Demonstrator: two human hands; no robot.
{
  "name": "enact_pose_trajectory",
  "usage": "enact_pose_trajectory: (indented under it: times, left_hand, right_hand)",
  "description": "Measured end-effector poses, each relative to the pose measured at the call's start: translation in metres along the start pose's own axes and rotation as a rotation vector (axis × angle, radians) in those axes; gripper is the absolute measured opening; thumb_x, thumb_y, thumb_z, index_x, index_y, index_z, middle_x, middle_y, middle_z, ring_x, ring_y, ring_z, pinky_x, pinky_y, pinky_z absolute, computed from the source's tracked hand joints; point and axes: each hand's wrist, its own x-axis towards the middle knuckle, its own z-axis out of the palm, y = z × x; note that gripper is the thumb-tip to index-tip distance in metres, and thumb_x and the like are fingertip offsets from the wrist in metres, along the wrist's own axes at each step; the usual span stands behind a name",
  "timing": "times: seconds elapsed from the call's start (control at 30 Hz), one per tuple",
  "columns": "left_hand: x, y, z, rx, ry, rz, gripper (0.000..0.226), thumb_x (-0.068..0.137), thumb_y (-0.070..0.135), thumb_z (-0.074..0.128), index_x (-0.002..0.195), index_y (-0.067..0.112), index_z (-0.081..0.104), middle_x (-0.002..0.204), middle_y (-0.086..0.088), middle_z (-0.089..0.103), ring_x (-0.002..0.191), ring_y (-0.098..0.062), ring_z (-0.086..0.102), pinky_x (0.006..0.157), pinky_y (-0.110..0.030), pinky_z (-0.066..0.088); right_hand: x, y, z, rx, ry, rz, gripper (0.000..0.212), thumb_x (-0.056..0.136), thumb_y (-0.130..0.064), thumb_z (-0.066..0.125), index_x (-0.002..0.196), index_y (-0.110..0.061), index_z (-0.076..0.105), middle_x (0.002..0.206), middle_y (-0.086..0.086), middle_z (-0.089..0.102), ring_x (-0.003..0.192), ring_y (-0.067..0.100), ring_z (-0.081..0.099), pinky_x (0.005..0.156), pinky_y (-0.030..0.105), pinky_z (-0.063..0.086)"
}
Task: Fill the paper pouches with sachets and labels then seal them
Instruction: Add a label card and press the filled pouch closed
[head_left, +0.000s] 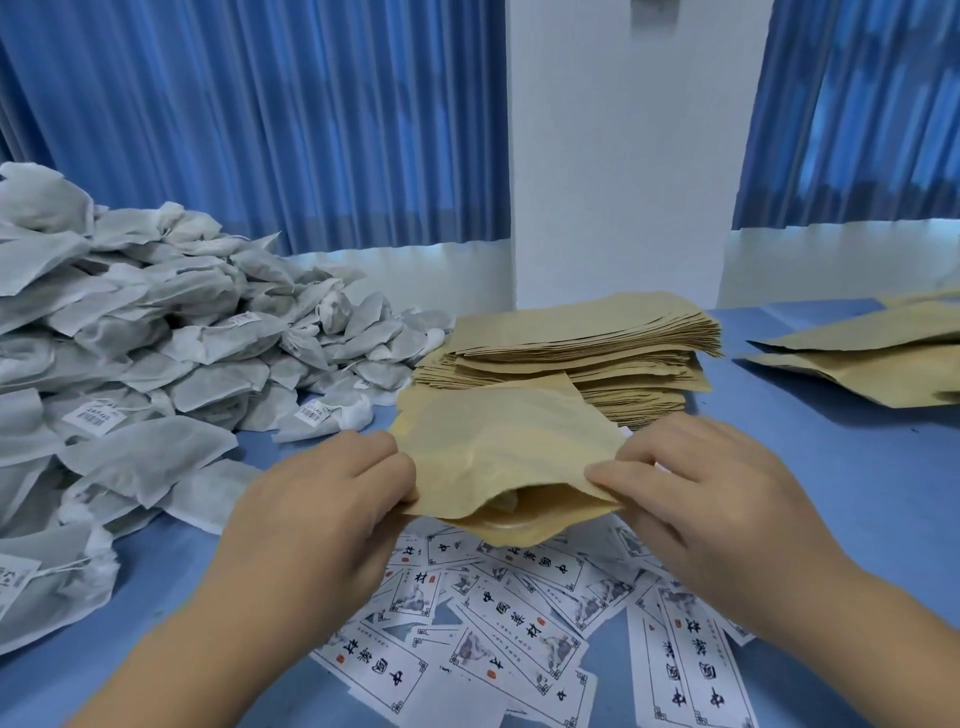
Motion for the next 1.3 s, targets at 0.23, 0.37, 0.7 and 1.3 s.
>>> enact_pose_trajectory:
  times: [0.23, 0.37, 0.7, 1.3]
  left_hand:
    - [0.002, 0.015, 0.006, 0.037, -0.013, -0.001, 0.009, 0.064, 0.014, 0.067, 0.071, 0.016, 0.063, 0.069, 0.005, 0.059, 0.054, -0.022, 0.057, 0.038, -0.028, 0.033]
    - [0.002, 0.016, 0.008, 0.086, -0.009, -0.006, 0.023, 0.075, 0.017, 0.041, 0.062, 0.014, 0.06, 0.062, 0.003, 0.054, 0.05, -0.023, 0.052, 0.036, -0.028, 0.028]
    - [0.003, 0.033, 0.018, 0.081, -0.062, -0.002, 0.023, 0.054, 0.01, 0.076, 0.071, 0.016, 0.062, 0.069, 0.004, 0.058, 0.054, -0.022, 0.052, 0.042, -0.027, 0.025]
    - [0.006, 0.043, 0.026, 0.055, -0.065, 0.037, 0.015, 0.071, 0.019, 0.046, 0.064, 0.016, 0.059, 0.064, 0.003, 0.053, 0.052, -0.02, 0.051, 0.039, -0.026, 0.029]
  right_hand:
    - [-0.001, -0.003, 0.005, 0.009, 0.007, 0.008, 0.018, 0.064, 0.015, 0.071, 0.073, 0.0, 0.072, 0.064, 0.01, 0.059, 0.054, 0.03, 0.054, 0.043, 0.036, 0.044]
    - [0.0, -0.005, 0.005, 0.022, -0.025, -0.028, 0.02, 0.079, 0.0, 0.053, 0.073, -0.003, 0.071, 0.067, 0.007, 0.06, 0.058, 0.028, 0.056, 0.049, 0.036, 0.045]
    - [-0.003, -0.012, 0.014, 0.034, 0.0, 0.005, 0.017, 0.064, 0.011, 0.076, 0.072, -0.003, 0.071, 0.063, 0.008, 0.056, 0.054, 0.028, 0.05, 0.047, 0.036, 0.042]
    - [0.0, -0.025, 0.015, -0.085, -0.074, -0.012, 0.022, 0.061, 0.005, 0.078, 0.072, -0.013, 0.072, 0.065, 0.0, 0.06, 0.056, 0.024, 0.052, 0.051, 0.031, 0.04]
